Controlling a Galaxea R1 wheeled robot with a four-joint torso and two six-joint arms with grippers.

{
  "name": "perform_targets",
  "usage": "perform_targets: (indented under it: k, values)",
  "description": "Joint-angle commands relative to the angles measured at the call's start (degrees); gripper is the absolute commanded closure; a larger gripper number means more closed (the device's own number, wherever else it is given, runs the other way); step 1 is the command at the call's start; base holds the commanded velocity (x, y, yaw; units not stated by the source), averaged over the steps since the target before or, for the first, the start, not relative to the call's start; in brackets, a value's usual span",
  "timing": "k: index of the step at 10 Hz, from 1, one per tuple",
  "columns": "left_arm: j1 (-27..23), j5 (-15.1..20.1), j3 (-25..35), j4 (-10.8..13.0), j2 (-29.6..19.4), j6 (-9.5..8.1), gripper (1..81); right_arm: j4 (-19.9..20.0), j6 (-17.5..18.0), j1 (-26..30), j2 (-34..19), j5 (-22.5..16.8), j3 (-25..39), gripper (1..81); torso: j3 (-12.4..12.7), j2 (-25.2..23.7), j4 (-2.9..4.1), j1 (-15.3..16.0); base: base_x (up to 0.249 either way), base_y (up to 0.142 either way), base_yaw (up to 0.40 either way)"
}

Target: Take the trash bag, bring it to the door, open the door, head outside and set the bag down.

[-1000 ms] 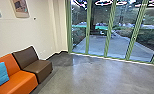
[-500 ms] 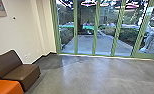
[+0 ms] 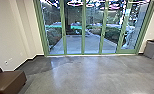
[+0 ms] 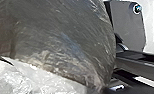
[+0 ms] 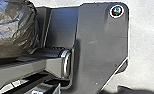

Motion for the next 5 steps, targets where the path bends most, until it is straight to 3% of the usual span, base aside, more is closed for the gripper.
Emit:
perform_targets:
  k: [1,5]
  values:
    - [-2.98,4.12,0.03,0.37,0.19,0.53,81.1,-0.34,-0.16,2.97,0.07,-3.33,-0.13,1.0,0.0,0.0,0.0,0.0,0.0,0.0,-0.345]
    - [-2.98,4.12,0.04,0.37,0.1,0.53,81.1,-0.34,-0.16,2.71,0.08,-3.33,-0.13,1.0,0.0,0.0,0.0,0.0,0.0,0.0,-0.345]
